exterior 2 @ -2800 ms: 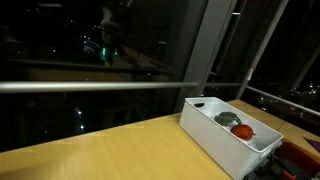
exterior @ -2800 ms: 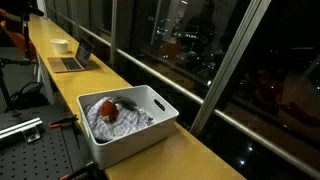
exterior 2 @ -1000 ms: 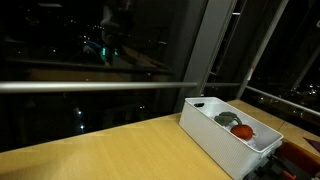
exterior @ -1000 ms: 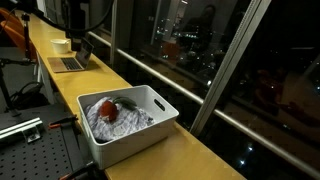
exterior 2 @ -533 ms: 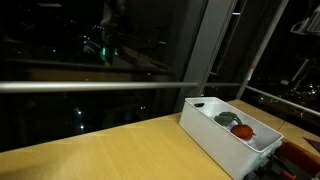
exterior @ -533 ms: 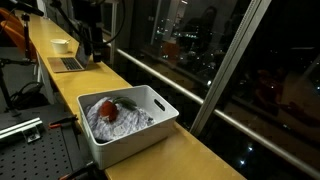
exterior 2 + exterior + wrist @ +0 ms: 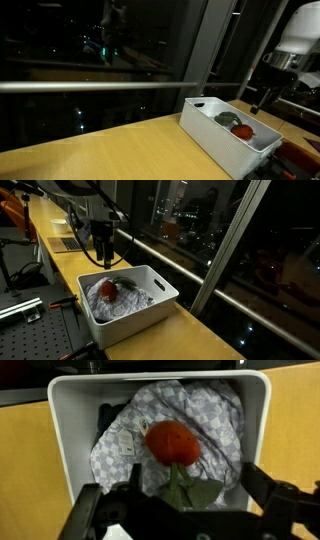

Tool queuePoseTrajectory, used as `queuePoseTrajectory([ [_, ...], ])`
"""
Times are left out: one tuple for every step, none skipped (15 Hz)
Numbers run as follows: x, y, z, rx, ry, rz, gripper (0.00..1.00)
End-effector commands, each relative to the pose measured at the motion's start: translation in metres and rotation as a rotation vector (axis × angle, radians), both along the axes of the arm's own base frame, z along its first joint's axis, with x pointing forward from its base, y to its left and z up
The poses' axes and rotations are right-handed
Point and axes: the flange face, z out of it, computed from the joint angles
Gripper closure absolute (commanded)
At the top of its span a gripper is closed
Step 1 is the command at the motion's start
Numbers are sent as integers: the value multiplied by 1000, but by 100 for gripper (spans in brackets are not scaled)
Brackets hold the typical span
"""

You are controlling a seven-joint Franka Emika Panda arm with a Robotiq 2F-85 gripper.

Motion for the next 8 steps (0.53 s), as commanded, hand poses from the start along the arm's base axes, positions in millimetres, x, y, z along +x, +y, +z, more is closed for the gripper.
queuePoseTrajectory([
  [19,-10,-24,7,6,-25,0],
  [23,-10,-35,20,16,-28,0],
  [24,-10,-43,27,24,-32,0],
  [27,-8,-53,32,30,-33,0],
  [28,-7,-63,36,39,-34,0],
  [30,-6,-73,38,48,-36,0],
  [31,-6,-80,39,52,-38,0],
  [32,-9,-88,40,60,-45,0],
])
